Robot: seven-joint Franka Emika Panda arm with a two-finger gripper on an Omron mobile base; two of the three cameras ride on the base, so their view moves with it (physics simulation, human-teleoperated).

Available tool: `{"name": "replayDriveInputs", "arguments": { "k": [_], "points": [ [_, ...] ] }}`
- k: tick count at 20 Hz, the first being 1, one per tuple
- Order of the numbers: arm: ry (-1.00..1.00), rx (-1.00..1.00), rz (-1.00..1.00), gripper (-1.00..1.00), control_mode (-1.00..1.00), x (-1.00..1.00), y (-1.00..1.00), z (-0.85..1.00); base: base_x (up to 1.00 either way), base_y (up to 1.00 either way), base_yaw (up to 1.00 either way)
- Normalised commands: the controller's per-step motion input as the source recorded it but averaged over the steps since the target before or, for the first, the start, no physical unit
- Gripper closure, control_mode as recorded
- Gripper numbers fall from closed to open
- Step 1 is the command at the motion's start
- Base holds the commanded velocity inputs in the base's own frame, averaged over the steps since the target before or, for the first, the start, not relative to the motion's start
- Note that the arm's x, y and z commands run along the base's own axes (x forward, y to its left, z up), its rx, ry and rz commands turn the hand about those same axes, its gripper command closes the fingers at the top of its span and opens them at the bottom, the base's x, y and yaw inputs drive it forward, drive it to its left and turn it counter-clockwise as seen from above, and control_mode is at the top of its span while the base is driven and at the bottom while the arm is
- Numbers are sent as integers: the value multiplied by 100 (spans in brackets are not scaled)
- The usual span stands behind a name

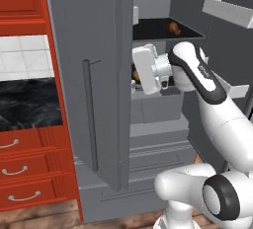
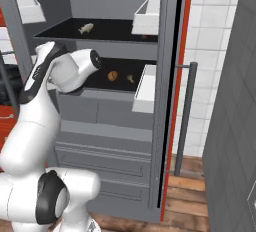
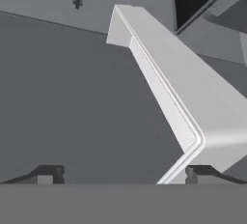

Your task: Gather the potato and mushroom from the fridge and place them on a tray on the dining counter. Then gather the fish and chicken drumstick from the fridge and place them on the other tray.

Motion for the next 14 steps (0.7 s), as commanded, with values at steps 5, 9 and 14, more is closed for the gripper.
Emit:
{"name": "replayDriveInputs", "arguments": {
  "k": [5, 9, 14],
  "points": [
    [-3, 0, 16, -100, -100, -23, 84, -4, 0, 0, 0],
    [-4, 0, 14, -100, -100, -28, 88, -1, 0, 0, 0],
    [-6, 0, 12, -100, -100, -24, 90, -2, 0, 0, 0]
  ]
}}
